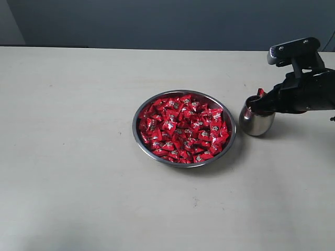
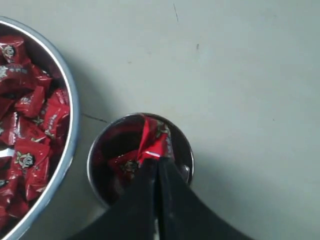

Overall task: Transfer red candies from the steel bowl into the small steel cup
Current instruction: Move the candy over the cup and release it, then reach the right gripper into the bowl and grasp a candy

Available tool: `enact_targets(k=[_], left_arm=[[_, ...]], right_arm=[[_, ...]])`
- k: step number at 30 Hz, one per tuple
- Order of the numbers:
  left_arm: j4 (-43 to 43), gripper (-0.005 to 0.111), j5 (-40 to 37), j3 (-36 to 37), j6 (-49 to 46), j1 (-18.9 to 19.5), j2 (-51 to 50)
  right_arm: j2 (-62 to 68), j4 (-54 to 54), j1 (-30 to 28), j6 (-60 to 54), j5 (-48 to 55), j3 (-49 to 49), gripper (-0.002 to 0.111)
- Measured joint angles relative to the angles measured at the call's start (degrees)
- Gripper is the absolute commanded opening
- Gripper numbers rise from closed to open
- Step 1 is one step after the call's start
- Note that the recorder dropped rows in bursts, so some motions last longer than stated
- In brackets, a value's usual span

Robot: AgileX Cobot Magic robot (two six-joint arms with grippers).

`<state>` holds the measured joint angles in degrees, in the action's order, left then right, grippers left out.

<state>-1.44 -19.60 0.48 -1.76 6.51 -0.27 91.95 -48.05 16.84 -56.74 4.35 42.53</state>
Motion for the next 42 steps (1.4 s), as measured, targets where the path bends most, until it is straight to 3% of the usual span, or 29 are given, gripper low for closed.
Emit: enact_targets(k=[5,12,21,34,42], left_arm=[[0.00,0.000,0.00,0.00,0.00,0.00,0.00],[0.00,0.000,0.00,0.00,0.00,0.00,0.00],[0.00,0.000,0.00,0.00,0.00,0.00,0.00],[0.00,0.000,0.00,0.00,0.00,0.00,0.00],[0.00,0.000,0.00,0.00,0.00,0.00,0.00]], right_arm=[[0.86,0.75,0.00,0.00,2.89,1.75,0.004],[0.90,0.99,0.00,0.00,3.87,2.21,0.041],[0.46,-1.40,0.62,0.00,6.14,4.06,0.040],[2.97,-2.45,16.15,-11.03,9.73,5.22,0.041],[8.56,-6.32,17.88,-13.78,14.74,10.69,0.041]])
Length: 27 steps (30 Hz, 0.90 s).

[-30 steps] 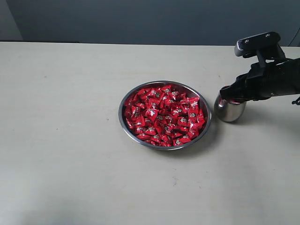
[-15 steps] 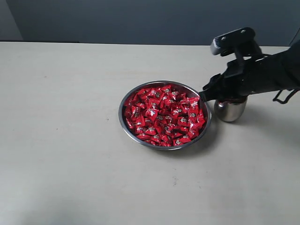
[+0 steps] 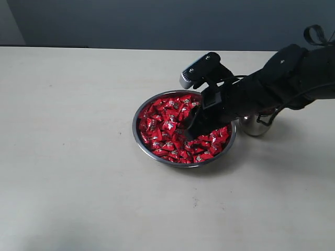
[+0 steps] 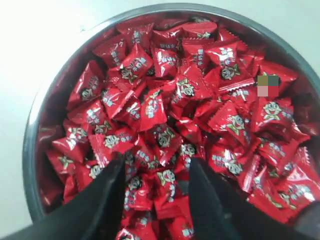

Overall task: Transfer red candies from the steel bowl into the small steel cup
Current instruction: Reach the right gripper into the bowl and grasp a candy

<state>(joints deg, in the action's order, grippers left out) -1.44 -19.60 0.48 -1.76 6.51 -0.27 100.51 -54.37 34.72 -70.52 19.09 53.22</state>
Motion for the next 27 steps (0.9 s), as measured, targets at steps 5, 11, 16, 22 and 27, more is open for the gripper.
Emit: enact_targets(k=[5,11,16,22,27], left_arm=[[0.00,0.000,0.00,0.00,0.00,0.00,0.00],[0.00,0.000,0.00,0.00,0.00,0.00,0.00],[0.00,0.000,0.00,0.00,0.00,0.00,0.00],[0.00,0.000,0.00,0.00,0.00,0.00,0.00],[0.00,0.000,0.00,0.00,0.00,0.00,0.00]], right_arm=[[3.72,-1.15,0.00,-0.97,3.18,3.32,0.041],[8.07,-2.25,0.00,-1.33,5.94,7.91,0.041],[11.23,-2.61,0.00,-1.42,4.89,10.09,0.041],[13.62,-4.37,0.00,-1.42,5.59,11.42,0.000],[14.11,-5.66,0.00,-1.42,4.82,11.97,0.000]])
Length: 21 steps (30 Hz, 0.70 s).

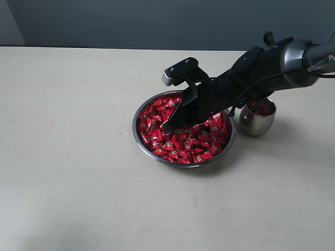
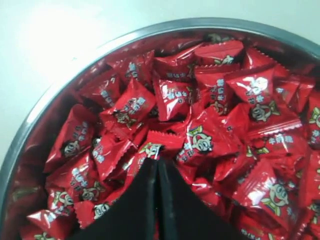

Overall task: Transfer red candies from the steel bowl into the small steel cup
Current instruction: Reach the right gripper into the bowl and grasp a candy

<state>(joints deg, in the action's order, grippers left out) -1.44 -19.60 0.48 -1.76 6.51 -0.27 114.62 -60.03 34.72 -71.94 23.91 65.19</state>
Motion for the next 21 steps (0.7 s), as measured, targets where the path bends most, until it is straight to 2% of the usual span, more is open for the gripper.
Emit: enact_targets(k=[7,9,14,16,21], left_arm=[[0.00,0.000,0.00,0.00,0.00,0.00,0.00],[0.00,0.000,0.00,0.00,0.00,0.00,0.00],[0.00,0.000,0.00,0.00,0.00,0.00,0.00],[0.00,0.000,0.00,0.00,0.00,0.00,0.00],[0.00,0.000,0.00,0.00,0.00,0.00,0.00]], right_arm=[[-2.11,0.00,-0.93,0.00,2.30,0.00,0.001],[-2.39,0.00,-1.03,0.00,3.94,0.00,0.009],[-2.42,0.26,-1.02,0.00,5.49,0.00,0.043],[-2.42,0.90,-1.02,0.00,5.62,0.00,0.046],[-1.76,2.08,-1.02,0.00,6.12,0.00,0.046]])
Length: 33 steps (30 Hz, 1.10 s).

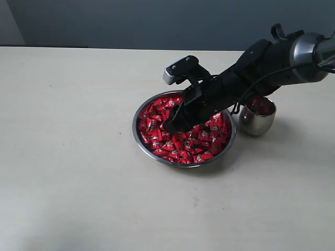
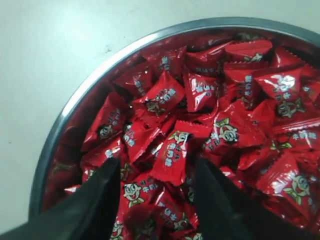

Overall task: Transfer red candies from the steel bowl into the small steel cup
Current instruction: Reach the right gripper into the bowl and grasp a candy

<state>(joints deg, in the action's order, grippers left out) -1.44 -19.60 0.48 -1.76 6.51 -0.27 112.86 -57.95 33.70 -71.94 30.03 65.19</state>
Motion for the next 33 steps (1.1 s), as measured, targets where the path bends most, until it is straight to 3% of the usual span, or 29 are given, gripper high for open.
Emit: enact_targets(k=[6,13,33], left_arm=[[0.00,0.000,0.00,0.00,0.00,0.00,0.00],[0.00,0.000,0.00,0.00,0.00,0.00,0.00],[0.00,0.000,0.00,0.00,0.00,0.00,0.00]], right_arm=[[2.45,0.12,0.00,0.11,-1.72,0.00,0.041],[3.35,-0.92,0.00,0.11,-3.84,0.00,0.000],[-2.75,2.79,0.00,4.14,-2.92,0.00,-0.001]])
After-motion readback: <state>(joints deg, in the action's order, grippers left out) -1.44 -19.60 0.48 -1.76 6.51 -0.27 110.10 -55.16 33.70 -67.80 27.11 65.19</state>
